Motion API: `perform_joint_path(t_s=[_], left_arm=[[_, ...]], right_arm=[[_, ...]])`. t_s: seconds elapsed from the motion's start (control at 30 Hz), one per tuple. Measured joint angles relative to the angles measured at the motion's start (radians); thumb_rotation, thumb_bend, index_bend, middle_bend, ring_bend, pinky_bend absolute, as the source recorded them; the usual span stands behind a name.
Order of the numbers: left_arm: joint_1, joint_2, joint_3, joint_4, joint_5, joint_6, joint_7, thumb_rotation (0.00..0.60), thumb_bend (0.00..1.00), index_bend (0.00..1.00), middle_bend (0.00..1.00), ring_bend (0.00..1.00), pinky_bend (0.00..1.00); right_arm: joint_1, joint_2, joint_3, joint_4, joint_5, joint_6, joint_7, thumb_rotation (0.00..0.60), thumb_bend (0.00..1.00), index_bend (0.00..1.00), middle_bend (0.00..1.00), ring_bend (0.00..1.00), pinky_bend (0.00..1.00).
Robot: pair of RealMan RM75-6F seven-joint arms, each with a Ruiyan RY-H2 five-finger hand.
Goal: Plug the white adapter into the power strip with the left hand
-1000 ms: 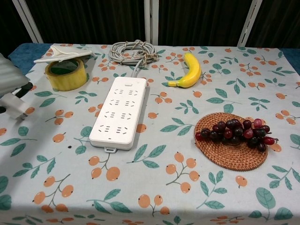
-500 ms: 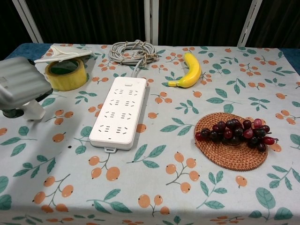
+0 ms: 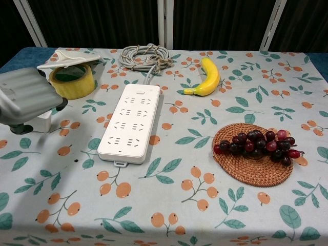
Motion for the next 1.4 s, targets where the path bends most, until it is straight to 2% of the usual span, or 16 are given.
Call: perform_joint_path(t_s=[0.17,0.3,0.5,0.63,0.77,0.93,1.4], left_arm=[[0.005,0.014,0.000,-0.023,0.017,0.012,-0.053,0.600,0.17,0.17,0.30,0.23,0.22],[0.019,0.039,-0.013,-0.044,0.033,0.003,-0.171,0.600,0.14,0.18,0.28,0.23,0.22],[0.057,0.081,-0.038,-0.031,0.096,-0.039,-0.490,0.600,0.13,0.28,0.33,0.23,0.22],[0.099,0.087,-0.047,0.036,0.190,-0.052,-0.744,0.600,0.13,0.35,0.37,0.23,0.23],[0.141,0.073,-0.049,0.136,0.277,-0.059,-0.913,0.600,0.13,0.36,0.37,0.23,0.23],[0.178,0.040,-0.056,0.215,0.329,-0.065,-0.970,0.600,0.13,0.38,0.38,0.23,0.23],[0.186,0.037,-0.072,0.237,0.305,-0.111,-0.964,0.600,0.20,0.42,0.41,0.25,0.23]], right_arm=[[0.000,-0.001,0.001,0.002,0.000,0.000,0.003,0.600,0.12,0.00,0.01,0.00,0.00],[-0.001,0.000,0.001,0.005,0.001,-0.001,0.007,0.600,0.12,0.00,0.01,0.00,0.00],[0.002,-0.001,0.000,0.009,-0.003,-0.005,0.012,0.600,0.12,0.00,0.01,0.00,0.00],[0.005,-0.001,0.001,0.007,-0.006,-0.005,0.009,0.600,0.12,0.00,0.01,0.00,0.00],[0.006,0.000,0.000,0.003,-0.010,-0.006,0.005,0.600,0.12,0.00,0.01,0.00,0.00],[0.004,0.004,-0.001,-0.005,-0.013,-0.001,0.000,0.600,0.12,0.00,0.01,0.00,0.00],[0.002,0.006,-0.001,-0.010,-0.013,0.000,0.000,0.600,0.12,0.00,0.01,0.00,0.00]])
